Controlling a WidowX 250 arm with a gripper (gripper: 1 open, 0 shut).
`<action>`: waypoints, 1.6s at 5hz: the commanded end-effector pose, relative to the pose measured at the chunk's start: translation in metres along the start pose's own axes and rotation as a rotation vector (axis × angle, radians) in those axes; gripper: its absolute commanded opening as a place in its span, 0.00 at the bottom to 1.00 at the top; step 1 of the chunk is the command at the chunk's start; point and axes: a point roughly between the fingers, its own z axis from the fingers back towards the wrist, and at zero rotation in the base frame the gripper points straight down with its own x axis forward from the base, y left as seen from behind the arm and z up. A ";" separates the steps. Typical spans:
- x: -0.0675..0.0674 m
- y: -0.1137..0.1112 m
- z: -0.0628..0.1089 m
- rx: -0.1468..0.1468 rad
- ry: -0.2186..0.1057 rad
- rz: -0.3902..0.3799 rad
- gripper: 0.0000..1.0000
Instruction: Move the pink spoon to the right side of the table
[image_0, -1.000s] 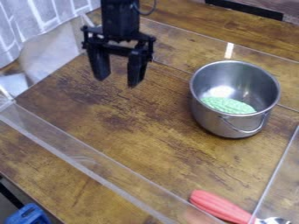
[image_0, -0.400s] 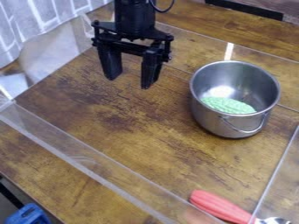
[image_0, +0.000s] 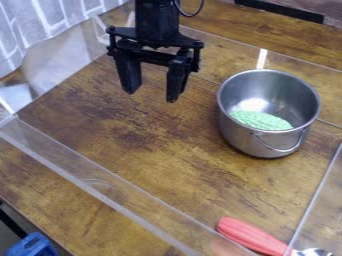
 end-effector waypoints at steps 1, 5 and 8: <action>0.002 0.005 0.007 0.003 -0.033 -0.004 1.00; 0.004 0.026 0.017 0.006 -0.014 -0.148 1.00; 0.016 0.020 0.016 -0.024 0.008 -0.094 1.00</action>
